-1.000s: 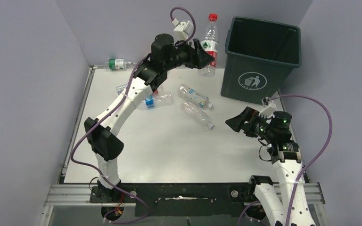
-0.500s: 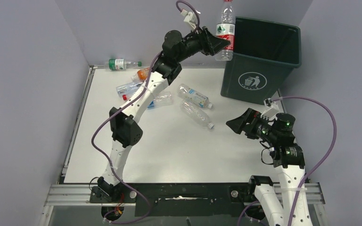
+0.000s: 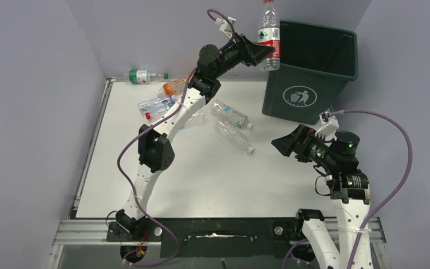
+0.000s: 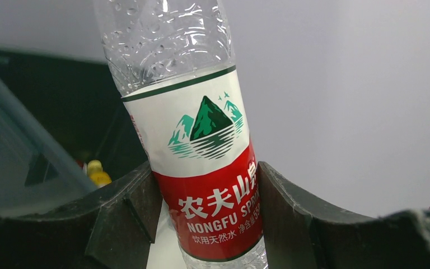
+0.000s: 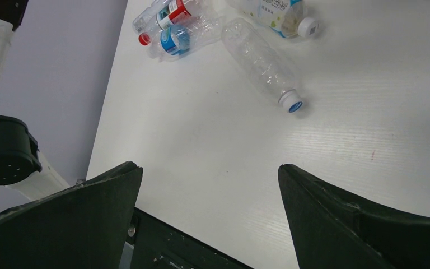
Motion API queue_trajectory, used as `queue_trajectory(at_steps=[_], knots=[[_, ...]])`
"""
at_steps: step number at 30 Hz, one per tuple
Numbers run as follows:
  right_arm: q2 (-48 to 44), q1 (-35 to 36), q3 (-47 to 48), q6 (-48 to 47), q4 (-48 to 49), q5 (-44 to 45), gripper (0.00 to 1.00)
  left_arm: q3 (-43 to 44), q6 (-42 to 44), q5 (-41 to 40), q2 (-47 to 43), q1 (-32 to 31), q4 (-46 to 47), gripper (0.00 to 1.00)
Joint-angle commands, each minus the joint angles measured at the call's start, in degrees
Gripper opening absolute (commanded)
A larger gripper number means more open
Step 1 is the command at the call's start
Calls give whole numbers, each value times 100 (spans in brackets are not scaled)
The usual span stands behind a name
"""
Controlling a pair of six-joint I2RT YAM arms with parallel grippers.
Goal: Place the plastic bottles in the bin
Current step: Pick up the plastic bottle at the center of the board.
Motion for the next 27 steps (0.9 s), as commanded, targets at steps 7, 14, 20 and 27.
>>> queue_trajectory(at_steps=[7, 14, 20, 27], knots=[[419, 66, 467, -93, 653, -9, 98, -3587, 955, 420, -2994, -147, -291, 53], [701, 97, 613, 380, 1385, -269, 98, -5338, 1555, 554, -4473, -332, -992, 54], [971, 213, 692, 1016, 2378, -590, 99, -6326, 1812, 673, -5308, -571, -1560, 54], [1314, 795, 958, 1423, 3076, -424, 99, -6934, 1877, 494, -5857, -773, -1947, 54]])
